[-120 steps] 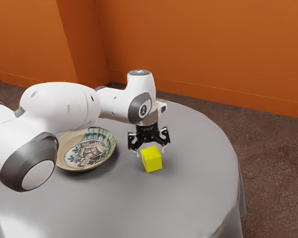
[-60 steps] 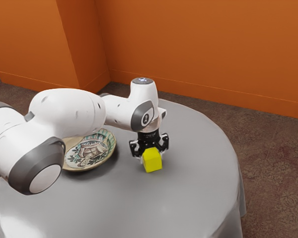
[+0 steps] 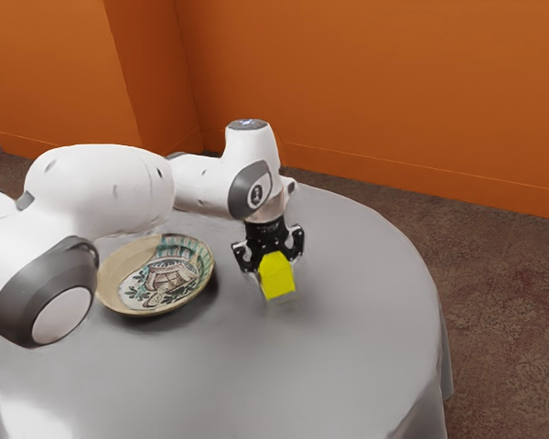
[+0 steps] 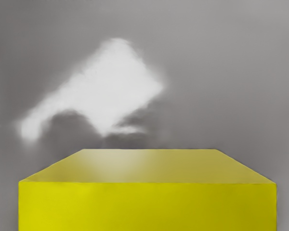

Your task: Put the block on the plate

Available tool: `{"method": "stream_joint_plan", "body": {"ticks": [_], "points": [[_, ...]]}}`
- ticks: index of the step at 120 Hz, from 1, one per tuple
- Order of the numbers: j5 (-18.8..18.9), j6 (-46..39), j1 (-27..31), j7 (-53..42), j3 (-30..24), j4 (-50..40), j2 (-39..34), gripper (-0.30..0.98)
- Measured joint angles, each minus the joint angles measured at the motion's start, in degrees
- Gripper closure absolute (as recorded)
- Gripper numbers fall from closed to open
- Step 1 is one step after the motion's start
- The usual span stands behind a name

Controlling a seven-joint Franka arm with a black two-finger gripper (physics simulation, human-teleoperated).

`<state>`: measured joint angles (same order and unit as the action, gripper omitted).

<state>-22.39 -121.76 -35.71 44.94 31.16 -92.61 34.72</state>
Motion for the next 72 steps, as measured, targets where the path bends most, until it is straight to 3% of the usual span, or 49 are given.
{"method": "stream_joint_plan", "body": {"ticks": [20, 42, 56, 72], "points": [[3.15, 2.64, 5.41, 0.64, -0.81, -3.99, -9.16, 0.28], [11.47, 3.46, 18.63, 1.46, -9.38, -15.42, -20.77, 0.28], [15.3, 2.72, 24.37, 1.85, -11.2, -16.31, -20.01, 0.27], [16.53, 0.49, 26.85, 2.19, -11.51, -15.97, -15.73, 0.28]]}}
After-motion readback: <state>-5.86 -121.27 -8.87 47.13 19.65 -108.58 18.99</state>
